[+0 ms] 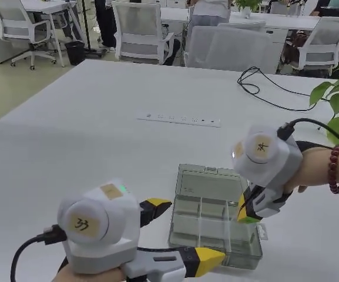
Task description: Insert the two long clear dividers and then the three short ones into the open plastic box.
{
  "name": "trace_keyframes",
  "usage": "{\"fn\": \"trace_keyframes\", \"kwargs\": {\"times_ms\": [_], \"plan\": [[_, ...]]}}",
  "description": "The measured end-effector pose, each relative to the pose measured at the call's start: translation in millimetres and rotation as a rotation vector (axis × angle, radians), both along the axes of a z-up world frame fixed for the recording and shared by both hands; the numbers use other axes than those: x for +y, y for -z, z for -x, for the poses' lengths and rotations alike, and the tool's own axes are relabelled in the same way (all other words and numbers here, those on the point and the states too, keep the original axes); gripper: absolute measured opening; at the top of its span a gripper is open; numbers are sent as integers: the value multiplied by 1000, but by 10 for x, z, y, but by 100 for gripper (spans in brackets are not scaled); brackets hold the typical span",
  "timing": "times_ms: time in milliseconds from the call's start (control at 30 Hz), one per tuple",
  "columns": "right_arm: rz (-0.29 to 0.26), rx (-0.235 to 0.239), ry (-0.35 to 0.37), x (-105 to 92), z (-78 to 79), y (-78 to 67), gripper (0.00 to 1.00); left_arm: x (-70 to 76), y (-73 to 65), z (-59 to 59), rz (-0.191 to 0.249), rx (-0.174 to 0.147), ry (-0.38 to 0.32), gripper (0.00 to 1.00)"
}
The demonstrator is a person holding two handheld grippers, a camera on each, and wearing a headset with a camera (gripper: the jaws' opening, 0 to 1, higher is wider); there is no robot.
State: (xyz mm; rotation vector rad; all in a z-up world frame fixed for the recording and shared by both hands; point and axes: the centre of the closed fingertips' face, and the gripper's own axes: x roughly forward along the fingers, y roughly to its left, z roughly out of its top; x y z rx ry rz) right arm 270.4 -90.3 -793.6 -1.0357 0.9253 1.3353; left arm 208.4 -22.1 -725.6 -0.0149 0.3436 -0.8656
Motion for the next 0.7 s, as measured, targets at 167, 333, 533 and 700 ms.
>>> {"fn": "trace_keyframes", "kwargs": {"times_ms": [167, 333, 533, 700], "plan": [[30, 10, -14, 11, -5, 32, 2, 0, 6, 1, -4, 0, 2, 74], [67, 39, -19, 22, -13, 65, 2, 2, 22, 5, -16, 0, 4, 73], [104, 63, -18, 25, -2, 161, 2, 1, 26, 8, -24, -4, 6, 73], [122, 68, -18, 14, 6, 207, 2, 7, 28, 4, -24, -3, 3, 73]]}}
